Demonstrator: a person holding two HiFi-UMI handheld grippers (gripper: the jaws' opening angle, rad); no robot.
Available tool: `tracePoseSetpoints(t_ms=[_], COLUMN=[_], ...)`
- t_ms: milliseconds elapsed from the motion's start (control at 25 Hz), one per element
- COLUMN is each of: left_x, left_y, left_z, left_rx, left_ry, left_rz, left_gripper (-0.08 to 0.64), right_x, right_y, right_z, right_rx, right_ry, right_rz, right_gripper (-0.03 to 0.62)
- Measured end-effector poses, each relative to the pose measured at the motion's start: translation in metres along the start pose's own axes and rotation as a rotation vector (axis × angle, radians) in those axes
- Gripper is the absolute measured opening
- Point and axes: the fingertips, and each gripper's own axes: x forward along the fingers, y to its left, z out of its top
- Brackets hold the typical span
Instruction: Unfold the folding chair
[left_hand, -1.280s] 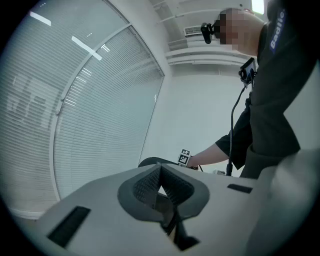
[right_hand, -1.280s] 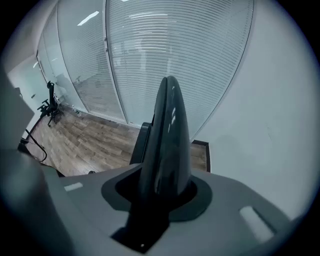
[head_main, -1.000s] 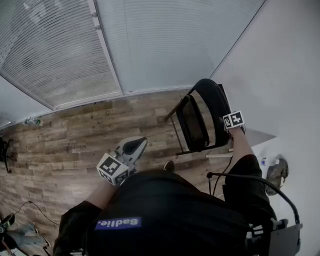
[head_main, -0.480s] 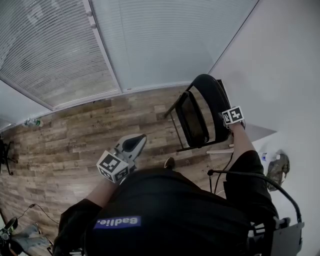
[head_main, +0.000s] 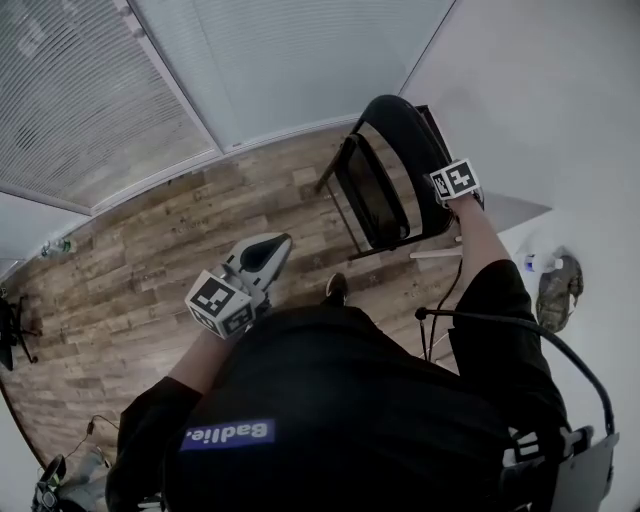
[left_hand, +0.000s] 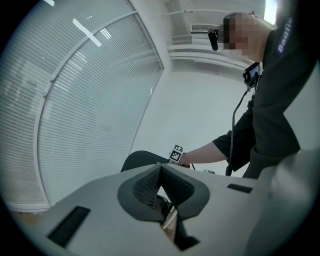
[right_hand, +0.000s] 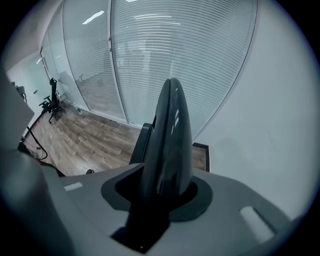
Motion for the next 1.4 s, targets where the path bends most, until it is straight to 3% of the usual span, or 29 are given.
tracePoseSetpoints(t_ms=[520, 920, 1160, 1280, 1400], left_x=[0.078, 0.147, 0.184, 0.198, 0.218], left_y=[-0.018, -0.002, 0.001, 0.007, 0.02], left_z=[-0.026, -0.047, -0.06, -0.071, -0.089], left_rx=[-0.029, -0.05, -0.076, -0.103, -0.191], left_ry=[0.066, 0.117, 0.147, 0.169, 0.199], left_rz=[-0.106, -0.11, -0.119, -0.117, -0.104], left_gripper=[0.005, 0.009, 0.055, 0.075, 0.11], right_x=[0.002, 0.002, 0.006, 0.006, 0.006], right_y=[-0.004, -0.006, -0.012, -0.012, -0.013], right_z=[-0.007, -0.003, -0.007, -0.006, -0.006], right_rx=[-0.022, -0.038, -0.037, -0.036, -0.035], right_ry=[-0.015, -0.024, -0.023, -0.024, -0.024], right_rz=[-0.008, -0.003, 0.003, 0.004, 0.006], right_gripper=[0.133, 0.133, 0.133, 0.133, 0.133])
